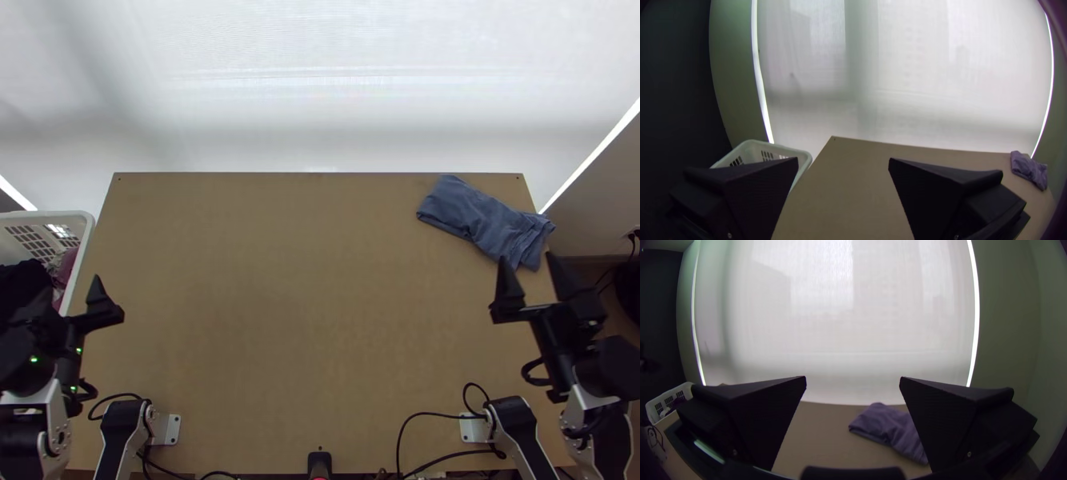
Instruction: Fold the t-shirt
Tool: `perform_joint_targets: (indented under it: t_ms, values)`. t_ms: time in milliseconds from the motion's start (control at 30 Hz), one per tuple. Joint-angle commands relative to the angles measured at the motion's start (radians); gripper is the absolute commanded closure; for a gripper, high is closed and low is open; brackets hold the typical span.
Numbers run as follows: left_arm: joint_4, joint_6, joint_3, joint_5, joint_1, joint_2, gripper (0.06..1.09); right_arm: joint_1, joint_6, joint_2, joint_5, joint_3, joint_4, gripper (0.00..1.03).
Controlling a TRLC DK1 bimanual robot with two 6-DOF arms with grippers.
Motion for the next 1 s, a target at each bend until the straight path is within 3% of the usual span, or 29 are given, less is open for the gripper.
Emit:
perform_joint_targets:
  t_ms: [0, 100, 200, 367, 867, 967]
  values:
    - [0.019, 0.014, -0.139, -0.007, 0.014, -0.096, 0.1, 0.028, -0.016, -0.089, 0.001, -0.117, 0.013, 0.04]
    - [0.019, 0.014, -0.251, -0.007, 0.014, -0.189, 0.11, 0.031, -0.023, -0.147, 0.001, -0.22, 0.019, 0.04]
    - [0.028, -0.024, -0.253, -0.004, 0.029, -0.137, 0.14, 0.042, -0.034, -0.199, 0.001, -0.312, 0.038, 0.04]
    - [0.143, -0.012, -0.377, -0.001, 0.06, -0.14, 0.14, 0.071, -0.054, -0.332, 0.01, -0.453, 0.091, 0.04]
    - [0.518, 0.1, -0.666, 0.007, 0.083, -0.142, 0.14, 0.067, -0.017, -0.326, 0.021, -0.606, 0.172, 0.04]
    - [0.522, 0.105, -0.704, 0.018, 0.081, -0.177, 0.14, 0.064, -0.022, -0.328, 0.021, -0.606, 0.176, 0.04]
